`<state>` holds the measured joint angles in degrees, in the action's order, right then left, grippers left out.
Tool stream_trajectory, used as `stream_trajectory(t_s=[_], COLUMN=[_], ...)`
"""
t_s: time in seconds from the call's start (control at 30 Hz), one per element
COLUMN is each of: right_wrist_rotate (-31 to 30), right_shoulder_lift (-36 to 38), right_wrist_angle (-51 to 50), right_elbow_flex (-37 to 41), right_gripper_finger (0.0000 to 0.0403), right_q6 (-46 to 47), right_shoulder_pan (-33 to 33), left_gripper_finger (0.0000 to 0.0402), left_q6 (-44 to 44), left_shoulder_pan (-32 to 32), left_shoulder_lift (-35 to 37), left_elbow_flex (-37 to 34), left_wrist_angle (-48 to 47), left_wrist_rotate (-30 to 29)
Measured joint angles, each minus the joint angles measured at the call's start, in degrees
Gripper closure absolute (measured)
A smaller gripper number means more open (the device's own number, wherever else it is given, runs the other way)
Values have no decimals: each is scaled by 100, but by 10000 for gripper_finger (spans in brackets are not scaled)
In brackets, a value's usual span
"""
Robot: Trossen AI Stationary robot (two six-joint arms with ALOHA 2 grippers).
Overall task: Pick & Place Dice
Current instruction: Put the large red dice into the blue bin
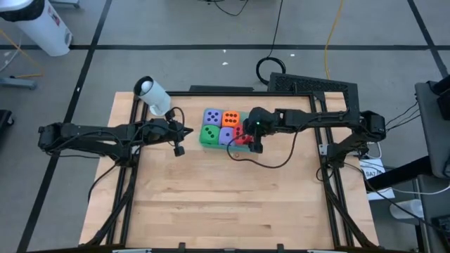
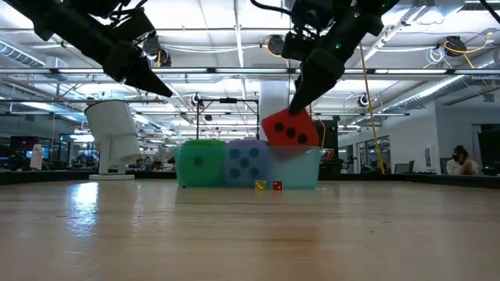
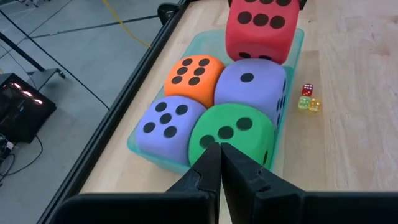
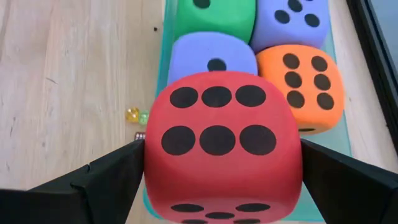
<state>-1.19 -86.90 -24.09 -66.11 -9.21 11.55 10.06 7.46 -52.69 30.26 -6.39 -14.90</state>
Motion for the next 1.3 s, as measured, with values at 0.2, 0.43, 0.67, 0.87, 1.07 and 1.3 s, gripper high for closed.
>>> stream_trajectory(t_s=[0.2, 0.43, 0.67, 0.87, 1.07, 1.3], right_wrist_rotate=[2, 145, 142, 149, 153, 146], right_shoulder_lift=[3, 15, 17, 18, -2, -6], right_wrist_angle=[237, 965, 1618, 2052, 2313, 2342], right_elbow_flex=[76, 570, 1217, 1554, 1587, 1591], right_gripper_finger=[10, 10, 10, 10, 8, 4], right_q6=[147, 342, 256, 254, 288, 286], right_shoulder_pan=[0, 51, 81, 163, 179, 149], left_gripper_finger=[378, 378, 378, 378, 378, 378], left_q6=[1, -136, -79, -10, -30, -26], left_shoulder_pan=[0, 0, 0, 0, 0, 2], left_shoulder_lift=[0, 0, 0, 0, 0, 0], left_elbow_flex=[0, 0, 0, 0, 0, 0], left_wrist_angle=[1, 9, 15, 66, 52, 46], left_wrist_rotate=[-2, -2, -4, -4, -4, -4])
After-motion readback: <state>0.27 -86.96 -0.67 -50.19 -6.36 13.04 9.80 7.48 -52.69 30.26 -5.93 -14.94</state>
